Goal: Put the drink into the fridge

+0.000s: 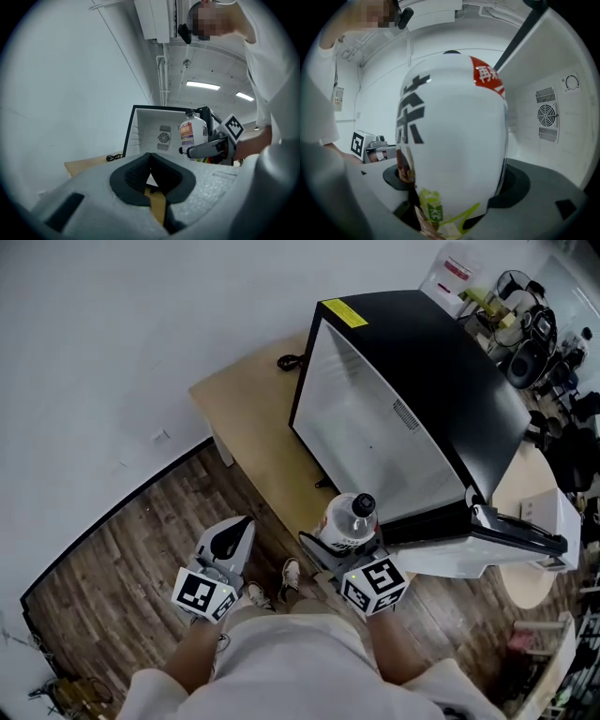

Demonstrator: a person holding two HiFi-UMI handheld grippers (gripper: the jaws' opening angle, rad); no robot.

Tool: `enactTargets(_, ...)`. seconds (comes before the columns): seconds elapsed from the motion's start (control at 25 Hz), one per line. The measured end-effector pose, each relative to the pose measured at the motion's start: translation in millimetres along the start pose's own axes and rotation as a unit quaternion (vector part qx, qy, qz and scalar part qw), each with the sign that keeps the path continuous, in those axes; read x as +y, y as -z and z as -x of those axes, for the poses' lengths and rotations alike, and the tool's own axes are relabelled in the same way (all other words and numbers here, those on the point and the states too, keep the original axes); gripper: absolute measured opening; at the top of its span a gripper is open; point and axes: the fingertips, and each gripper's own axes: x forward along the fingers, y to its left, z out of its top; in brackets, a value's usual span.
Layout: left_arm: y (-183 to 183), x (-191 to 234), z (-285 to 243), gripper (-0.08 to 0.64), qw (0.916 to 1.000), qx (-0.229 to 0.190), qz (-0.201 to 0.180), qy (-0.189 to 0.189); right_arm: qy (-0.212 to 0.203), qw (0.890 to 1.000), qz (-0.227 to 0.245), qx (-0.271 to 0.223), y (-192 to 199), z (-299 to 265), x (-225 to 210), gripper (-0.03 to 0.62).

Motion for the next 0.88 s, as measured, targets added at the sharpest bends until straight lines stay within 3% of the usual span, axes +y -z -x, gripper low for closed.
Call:
enactTargets(0.16, -5, 10, -38, 0.013, 0.9998, 0.002, -0.017, -0.002, 0.006, 1.0, 0.003, -0.013, -5, -19, -30, 0.43)
enactTargets(0.32, -7, 11, -63, 0.012, 0.9989, 0.019, -0.037, 0.022, 0.031, 0.999, 0.014, -0.025, -5, -39, -57, 0.43)
enactTargets(0.88, 8, 28, -112, 0.013, 0.9978, 0.026, -0.049, 0.037, 0.161, 0.985, 0.015, -0.058, 0, -83, -157, 0.43)
